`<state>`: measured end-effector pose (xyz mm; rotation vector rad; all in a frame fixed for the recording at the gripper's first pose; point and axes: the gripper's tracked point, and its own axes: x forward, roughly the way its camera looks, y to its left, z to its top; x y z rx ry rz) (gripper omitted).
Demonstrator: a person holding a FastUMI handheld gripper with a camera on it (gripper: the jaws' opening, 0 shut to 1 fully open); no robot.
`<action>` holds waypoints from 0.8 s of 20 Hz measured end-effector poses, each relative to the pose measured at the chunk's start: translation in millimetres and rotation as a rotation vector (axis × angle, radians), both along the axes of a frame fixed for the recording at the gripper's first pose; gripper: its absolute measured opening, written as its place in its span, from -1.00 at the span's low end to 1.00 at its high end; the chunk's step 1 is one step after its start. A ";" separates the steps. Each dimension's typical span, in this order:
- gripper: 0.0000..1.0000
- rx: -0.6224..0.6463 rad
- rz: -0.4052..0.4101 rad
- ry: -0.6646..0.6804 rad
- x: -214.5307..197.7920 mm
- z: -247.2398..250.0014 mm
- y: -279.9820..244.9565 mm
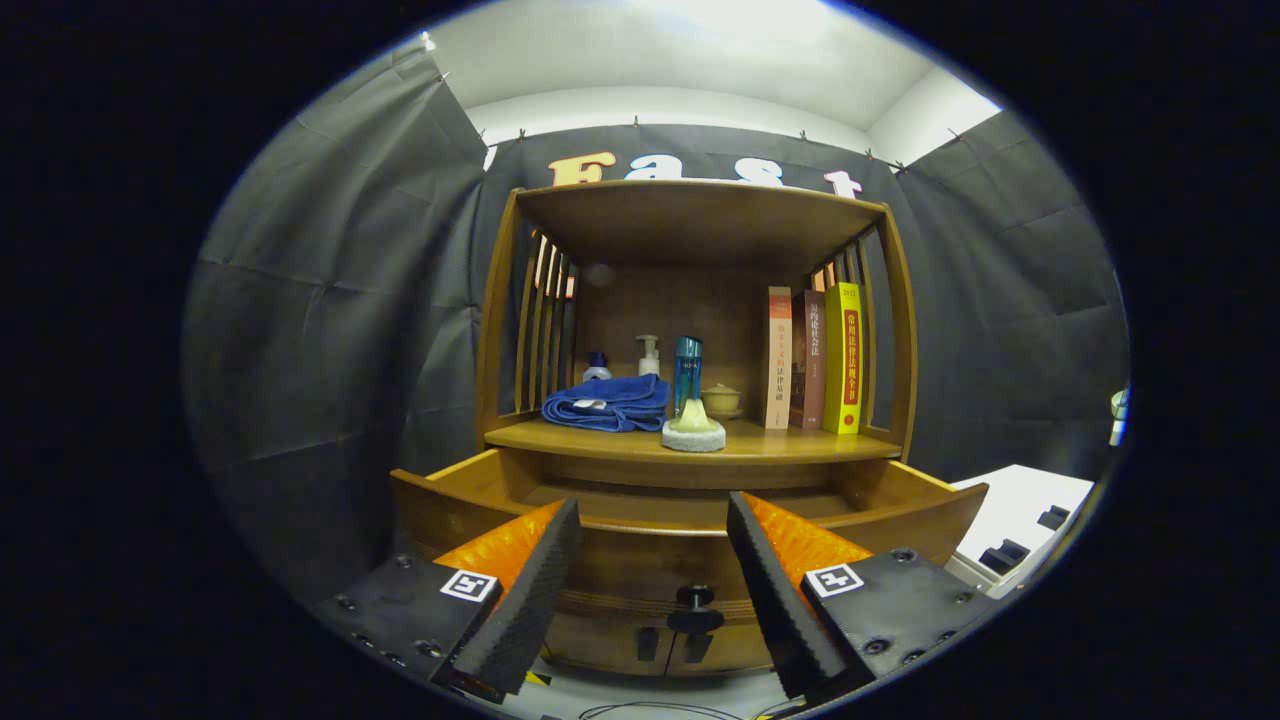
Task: Pull open the drawer, take out the items inside it, and place them on the countertop above the cabinet.
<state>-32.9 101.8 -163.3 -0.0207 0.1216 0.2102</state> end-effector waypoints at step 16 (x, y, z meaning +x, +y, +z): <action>0.93 0.044 -0.119 0.093 28.4 -78.9 -38.3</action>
